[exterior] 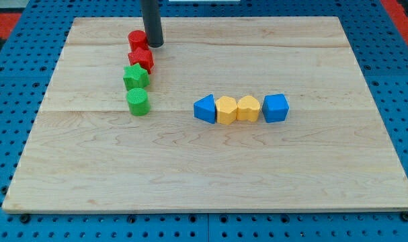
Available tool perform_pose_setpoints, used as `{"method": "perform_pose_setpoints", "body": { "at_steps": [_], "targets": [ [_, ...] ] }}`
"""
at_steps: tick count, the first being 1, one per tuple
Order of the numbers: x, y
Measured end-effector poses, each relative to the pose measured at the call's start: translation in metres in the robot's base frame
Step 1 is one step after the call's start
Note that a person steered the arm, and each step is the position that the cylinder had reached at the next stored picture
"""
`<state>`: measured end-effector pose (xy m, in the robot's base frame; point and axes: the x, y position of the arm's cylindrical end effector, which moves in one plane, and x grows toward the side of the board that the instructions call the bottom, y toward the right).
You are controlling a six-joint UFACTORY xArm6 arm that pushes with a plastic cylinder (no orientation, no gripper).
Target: Place your arm to the bottom right of the blue cube
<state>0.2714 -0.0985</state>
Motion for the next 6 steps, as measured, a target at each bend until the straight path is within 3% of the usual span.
{"method": "perform_pose_setpoints", "body": {
  "at_steps": [4,5,6],
  "targets": [
    [0.002,0.018],
    [0.026,0.034],
    [0.063,0.134]
  ]
}}
